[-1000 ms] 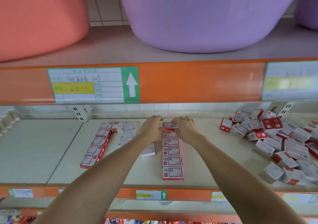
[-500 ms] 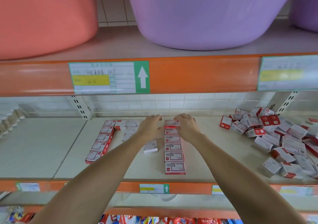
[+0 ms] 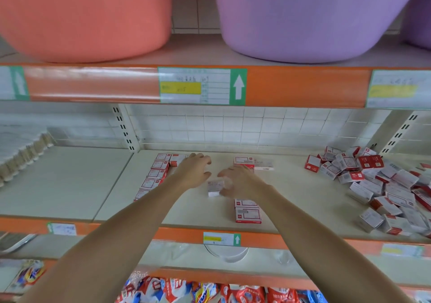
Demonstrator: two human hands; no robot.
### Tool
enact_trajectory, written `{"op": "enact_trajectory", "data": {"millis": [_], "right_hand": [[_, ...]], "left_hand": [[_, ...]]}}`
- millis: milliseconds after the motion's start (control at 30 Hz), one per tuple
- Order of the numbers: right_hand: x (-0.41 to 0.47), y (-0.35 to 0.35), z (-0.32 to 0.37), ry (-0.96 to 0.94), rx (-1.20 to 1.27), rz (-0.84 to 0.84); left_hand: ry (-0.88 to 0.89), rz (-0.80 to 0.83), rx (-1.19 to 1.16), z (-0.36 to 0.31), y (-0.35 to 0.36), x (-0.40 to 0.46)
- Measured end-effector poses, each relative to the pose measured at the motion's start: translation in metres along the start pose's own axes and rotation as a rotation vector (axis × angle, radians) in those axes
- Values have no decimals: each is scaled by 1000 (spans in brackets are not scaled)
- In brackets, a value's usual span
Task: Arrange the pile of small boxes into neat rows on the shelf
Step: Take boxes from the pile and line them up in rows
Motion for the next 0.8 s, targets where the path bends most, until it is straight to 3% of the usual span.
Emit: {"op": "enact_trajectory", "data": {"millis": [167, 433, 667, 800], "right_hand": [[5, 11, 22, -22, -86, -15], [2, 25, 58, -28, 215, -131], [14, 42, 94, -26, 281, -125], [14, 49, 97, -21, 383, -165]], "left_hand": [[13, -7, -76, 20, -3, -27], [83, -121, -180, 49, -1, -79], [75, -153, -273, 62, 7, -108], [54, -195, -197, 63, 8, -117]]}}
Point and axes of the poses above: each hand's wrist, its own x-axis towards the middle knuckle, its own y-axis out of the palm, z = x × y, the point moved 5 cm from there along x, towards the middle knuckle, and after that the axes turned 10 degrees about z, right-handed, at the moved point
